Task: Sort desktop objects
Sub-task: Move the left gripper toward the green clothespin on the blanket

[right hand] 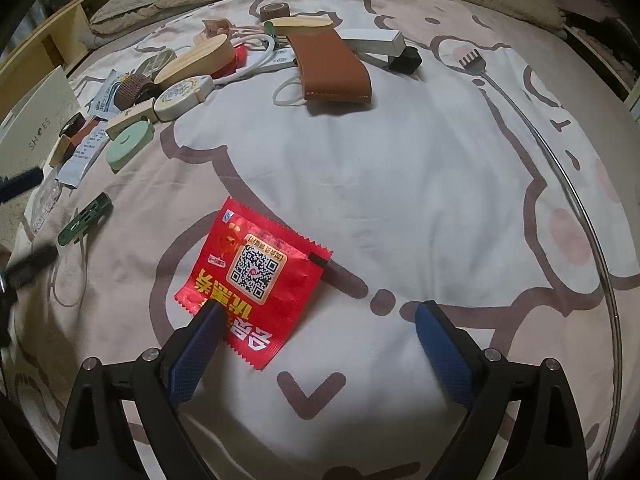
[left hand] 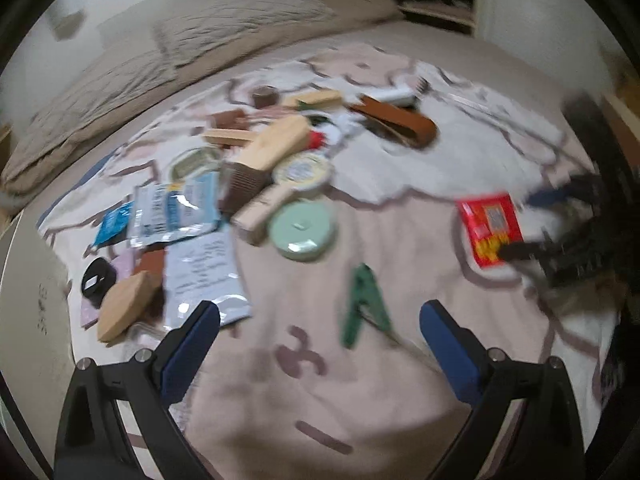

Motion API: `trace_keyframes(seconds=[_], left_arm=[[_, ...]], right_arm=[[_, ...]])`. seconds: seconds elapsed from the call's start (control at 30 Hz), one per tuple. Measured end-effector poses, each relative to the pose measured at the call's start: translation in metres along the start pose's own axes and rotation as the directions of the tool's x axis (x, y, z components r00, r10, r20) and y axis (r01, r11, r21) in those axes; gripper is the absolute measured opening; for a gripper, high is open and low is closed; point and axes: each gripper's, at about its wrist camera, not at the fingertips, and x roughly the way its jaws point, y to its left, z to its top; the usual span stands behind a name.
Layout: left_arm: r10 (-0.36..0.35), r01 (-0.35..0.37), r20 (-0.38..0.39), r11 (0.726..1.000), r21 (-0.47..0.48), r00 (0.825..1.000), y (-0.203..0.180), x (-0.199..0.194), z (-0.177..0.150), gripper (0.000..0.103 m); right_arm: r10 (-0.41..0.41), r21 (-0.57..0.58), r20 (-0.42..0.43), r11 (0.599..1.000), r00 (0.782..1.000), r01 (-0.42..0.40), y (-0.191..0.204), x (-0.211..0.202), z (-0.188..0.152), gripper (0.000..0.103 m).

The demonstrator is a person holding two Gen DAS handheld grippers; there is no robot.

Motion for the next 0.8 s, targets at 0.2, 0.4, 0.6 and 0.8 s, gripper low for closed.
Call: trace_keyframes(seconds=[0.2,0.4,0.6,0.8], left_arm=[[0.052,-0.046,-0.059,0.994,0.099,0.997,-0.01,0.009,-0.014,0.101],[0.108,-0.102,-0.069,0.99,0.093,0.992,0.011,0.009,-0.019,0.101],[0.151,-0.147,-0.061,0.987,0.062,0.987,0.03,0.005,-0.02,0.101],[0.135,-0.132,-0.064,0.99,0.048,0.989,0.034,0.004,-0.022,0.101]], right_arm=[[0.003,-0.01,0.002,1.0,1.0,-0.003,0.001,0.0,0.0,0.096],[0.007,-0.022,0.003,1.0,1.0,-0.007,0.0,0.0,0.0,0.096],[0.054,0.027,0.049,0.998,0.997,-0.056,-0.003,-0.015,0.0,0.096],[0.158,-0.04,0.162,0.987,0.974,-0.154,0.019,-0.037,0.011,0.096]])
